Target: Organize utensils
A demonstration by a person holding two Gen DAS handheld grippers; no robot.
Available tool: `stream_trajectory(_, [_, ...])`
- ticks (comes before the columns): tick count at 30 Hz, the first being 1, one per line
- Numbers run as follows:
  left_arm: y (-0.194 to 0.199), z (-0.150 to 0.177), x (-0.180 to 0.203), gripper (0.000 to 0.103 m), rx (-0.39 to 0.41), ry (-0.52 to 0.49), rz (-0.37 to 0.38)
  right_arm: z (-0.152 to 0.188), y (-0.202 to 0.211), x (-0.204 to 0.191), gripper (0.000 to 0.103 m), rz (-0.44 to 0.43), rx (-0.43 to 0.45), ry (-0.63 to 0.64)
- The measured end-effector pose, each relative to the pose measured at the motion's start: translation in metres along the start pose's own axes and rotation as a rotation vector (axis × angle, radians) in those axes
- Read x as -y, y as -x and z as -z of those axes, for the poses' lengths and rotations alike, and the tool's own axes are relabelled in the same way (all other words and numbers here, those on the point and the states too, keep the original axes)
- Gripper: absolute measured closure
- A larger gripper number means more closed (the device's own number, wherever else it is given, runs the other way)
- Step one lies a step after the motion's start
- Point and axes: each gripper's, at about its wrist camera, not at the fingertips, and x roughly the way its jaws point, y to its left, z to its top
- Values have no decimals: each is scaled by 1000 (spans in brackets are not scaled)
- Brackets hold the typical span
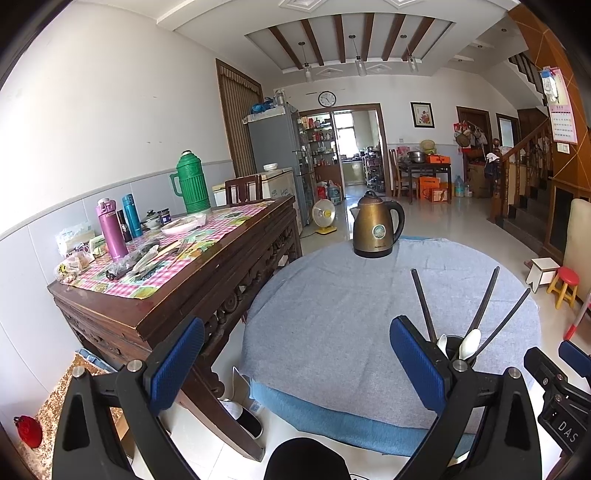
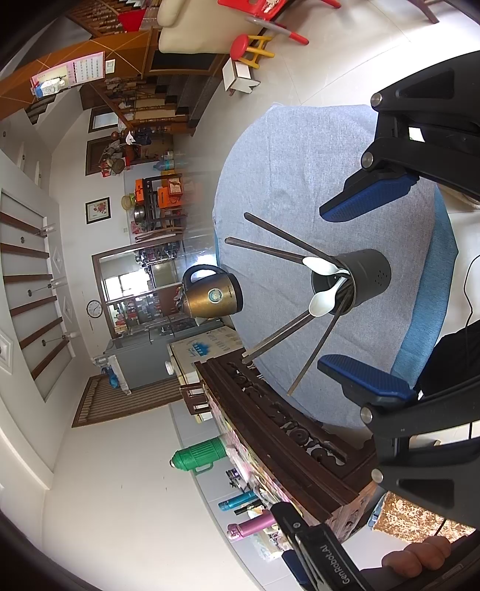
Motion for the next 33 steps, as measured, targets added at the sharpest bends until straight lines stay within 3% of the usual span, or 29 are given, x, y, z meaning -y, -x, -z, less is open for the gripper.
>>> stream_trajectory(33, [-2, 5, 1, 3, -17, -1, -1, 7, -2, 1, 25, 0, -1, 1])
